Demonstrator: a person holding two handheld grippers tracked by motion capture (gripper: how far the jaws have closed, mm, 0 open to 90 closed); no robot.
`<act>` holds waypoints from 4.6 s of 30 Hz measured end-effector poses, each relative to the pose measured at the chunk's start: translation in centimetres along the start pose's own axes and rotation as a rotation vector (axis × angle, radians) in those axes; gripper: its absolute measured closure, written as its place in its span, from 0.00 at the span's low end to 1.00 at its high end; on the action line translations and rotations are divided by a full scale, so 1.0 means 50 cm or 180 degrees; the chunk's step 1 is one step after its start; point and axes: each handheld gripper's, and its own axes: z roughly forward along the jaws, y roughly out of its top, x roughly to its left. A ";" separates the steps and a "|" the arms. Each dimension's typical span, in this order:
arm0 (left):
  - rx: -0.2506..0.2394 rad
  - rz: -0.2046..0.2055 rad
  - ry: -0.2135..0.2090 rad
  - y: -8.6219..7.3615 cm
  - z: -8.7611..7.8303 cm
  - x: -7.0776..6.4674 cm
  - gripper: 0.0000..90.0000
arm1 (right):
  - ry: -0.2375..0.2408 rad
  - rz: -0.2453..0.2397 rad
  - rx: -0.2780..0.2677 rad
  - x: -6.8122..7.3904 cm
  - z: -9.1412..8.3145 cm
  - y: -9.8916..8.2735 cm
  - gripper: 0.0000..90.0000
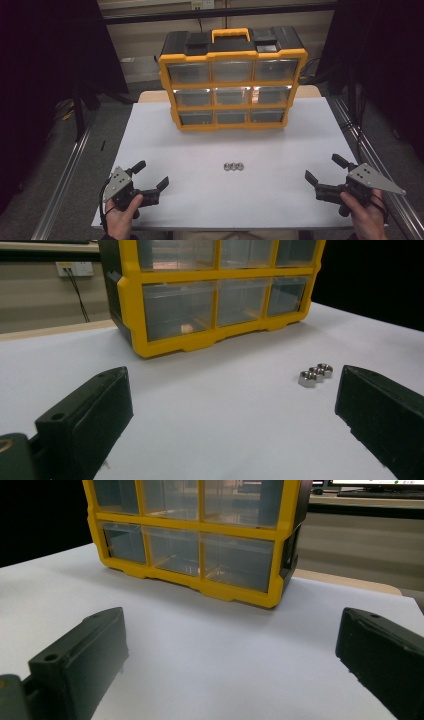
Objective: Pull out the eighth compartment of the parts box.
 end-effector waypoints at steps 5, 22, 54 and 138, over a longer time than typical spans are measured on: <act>0.0009 0.0025 0.0000 0.001 0.003 0.000 0.02 | 0.0013 -0.0012 0.0009 0.000 0.001 -0.001 0.00; 0.0025 0.0099 -0.0007 0.007 0.012 -0.013 0.03 | 0.0151 -0.0021 -0.0010 0.014 0.010 -0.001 0.00; -0.0010 0.0296 -0.0373 0.055 0.117 -0.083 0.04 | 0.0162 -0.0051 0.0000 0.017 0.007 -0.002 0.00; -0.0338 0.1211 -0.0102 0.095 0.464 -0.117 0.05 | 0.0194 -0.0051 0.0052 0.015 0.008 -0.006 0.00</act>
